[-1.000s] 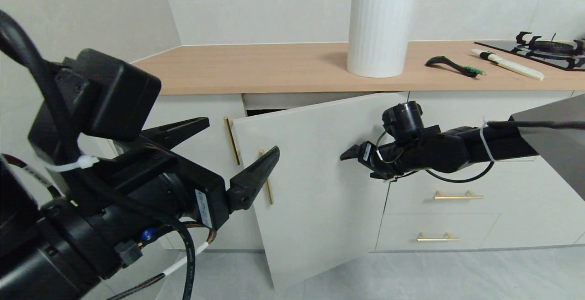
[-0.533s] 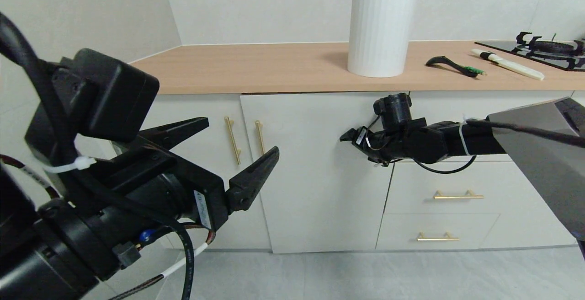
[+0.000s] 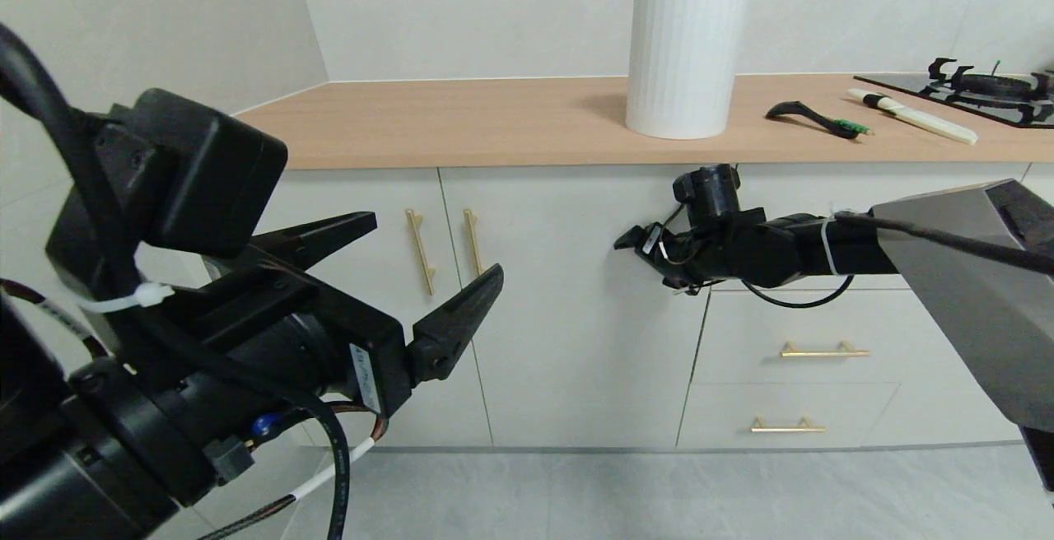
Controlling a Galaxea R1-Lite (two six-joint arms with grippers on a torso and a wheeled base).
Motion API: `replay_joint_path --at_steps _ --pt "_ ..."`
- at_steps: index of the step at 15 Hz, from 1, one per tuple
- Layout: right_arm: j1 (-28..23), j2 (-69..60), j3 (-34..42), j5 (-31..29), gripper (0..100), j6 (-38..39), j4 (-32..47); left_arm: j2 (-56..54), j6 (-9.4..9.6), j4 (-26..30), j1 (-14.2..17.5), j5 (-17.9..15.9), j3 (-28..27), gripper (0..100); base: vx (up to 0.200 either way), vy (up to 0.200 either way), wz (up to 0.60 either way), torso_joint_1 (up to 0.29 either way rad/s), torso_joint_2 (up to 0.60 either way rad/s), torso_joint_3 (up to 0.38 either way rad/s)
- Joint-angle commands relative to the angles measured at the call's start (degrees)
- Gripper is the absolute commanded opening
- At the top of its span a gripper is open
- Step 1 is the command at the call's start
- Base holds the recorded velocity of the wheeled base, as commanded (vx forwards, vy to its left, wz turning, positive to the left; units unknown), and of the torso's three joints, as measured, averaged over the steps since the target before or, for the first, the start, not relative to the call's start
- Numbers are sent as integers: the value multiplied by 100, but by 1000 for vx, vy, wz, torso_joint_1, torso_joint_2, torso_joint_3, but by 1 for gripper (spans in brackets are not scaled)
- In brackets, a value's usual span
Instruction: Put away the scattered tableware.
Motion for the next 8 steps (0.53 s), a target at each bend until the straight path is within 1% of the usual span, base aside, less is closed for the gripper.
replay_joint_path --at_steps 1,2,3,4,6,8 --pt "48 -549 433 -26 100 55 16 -1 -1 -2 0 3 0 100 0 0 0 0 0 0" --pt "171 -1015 828 -26 100 47 16 -9 -1 -2 0 3 9 100 0 0 0 0 0 0" --pt "198 -1182 960 -26 100 38 16 -18 -1 -2 0 -6 9 100 0 0 0 0 0 0" --pt "400 -2131 1734 -70 100 3 16 -141 -1 -2 79 -6 -9 100 0 0 0 0 0 0" --pt "655 -3828 2990 -149 100 -410 16 -414 -1 6 501 -15 44 100 0 0 0 0 0 0" --pt "795 -5032 3843 -588 100 -832 42 -660 -1 6 861 -23 457 100 0 0 0 0 0 0"
